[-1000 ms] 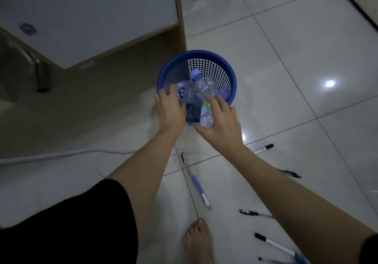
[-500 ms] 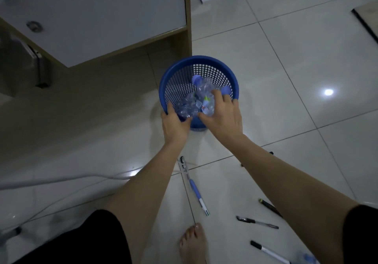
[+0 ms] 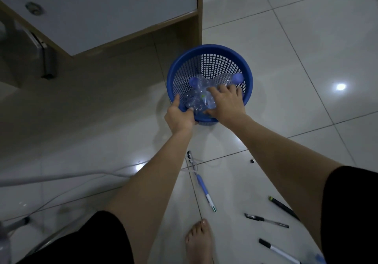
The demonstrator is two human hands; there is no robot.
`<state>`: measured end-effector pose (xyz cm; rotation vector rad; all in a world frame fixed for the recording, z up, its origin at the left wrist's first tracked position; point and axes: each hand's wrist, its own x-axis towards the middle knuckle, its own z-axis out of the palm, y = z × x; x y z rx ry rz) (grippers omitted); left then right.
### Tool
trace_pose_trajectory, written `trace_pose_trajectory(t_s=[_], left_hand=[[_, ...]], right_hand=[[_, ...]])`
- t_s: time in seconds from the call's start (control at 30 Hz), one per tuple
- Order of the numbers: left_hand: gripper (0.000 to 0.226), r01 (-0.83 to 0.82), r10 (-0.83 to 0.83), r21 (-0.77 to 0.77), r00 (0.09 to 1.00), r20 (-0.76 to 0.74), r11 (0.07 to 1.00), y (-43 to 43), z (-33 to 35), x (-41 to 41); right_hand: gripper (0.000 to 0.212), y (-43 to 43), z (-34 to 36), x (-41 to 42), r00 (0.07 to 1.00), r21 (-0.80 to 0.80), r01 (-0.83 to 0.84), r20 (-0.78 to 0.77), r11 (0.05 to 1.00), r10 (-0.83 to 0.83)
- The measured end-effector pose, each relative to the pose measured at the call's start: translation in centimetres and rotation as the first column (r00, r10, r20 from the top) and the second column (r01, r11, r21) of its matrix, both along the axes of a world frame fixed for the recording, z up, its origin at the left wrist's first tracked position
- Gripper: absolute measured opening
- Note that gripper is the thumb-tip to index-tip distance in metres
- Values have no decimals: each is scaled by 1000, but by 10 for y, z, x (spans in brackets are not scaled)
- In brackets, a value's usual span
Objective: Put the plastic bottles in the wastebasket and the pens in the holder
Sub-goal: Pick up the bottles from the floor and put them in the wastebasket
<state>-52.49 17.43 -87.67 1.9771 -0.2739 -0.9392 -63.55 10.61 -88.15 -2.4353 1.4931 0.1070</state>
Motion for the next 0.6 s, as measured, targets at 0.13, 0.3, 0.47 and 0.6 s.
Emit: trace_pose_trajectory(t_s=[0.13, 0.3, 0.47, 0.6], left_hand=[[66, 37, -37, 8, 998, 53, 999, 3, 3, -6], [67, 74, -97, 77, 930, 354, 994, 25, 17, -37], [61, 174, -212, 123, 840, 499, 977, 69, 26, -85], [53, 394, -453, 225, 740, 498, 891, 123, 8, -126]], right_hand=[[70, 10, 13, -12, 986, -78, -6, 163, 997, 19], [60, 52, 32, -48, 930, -139, 55, 368, 989, 0], [56, 122, 24, -108, 911, -49, 190, 382, 981, -158], [52, 195, 3, -172, 908, 60, 279, 309, 958, -283]])
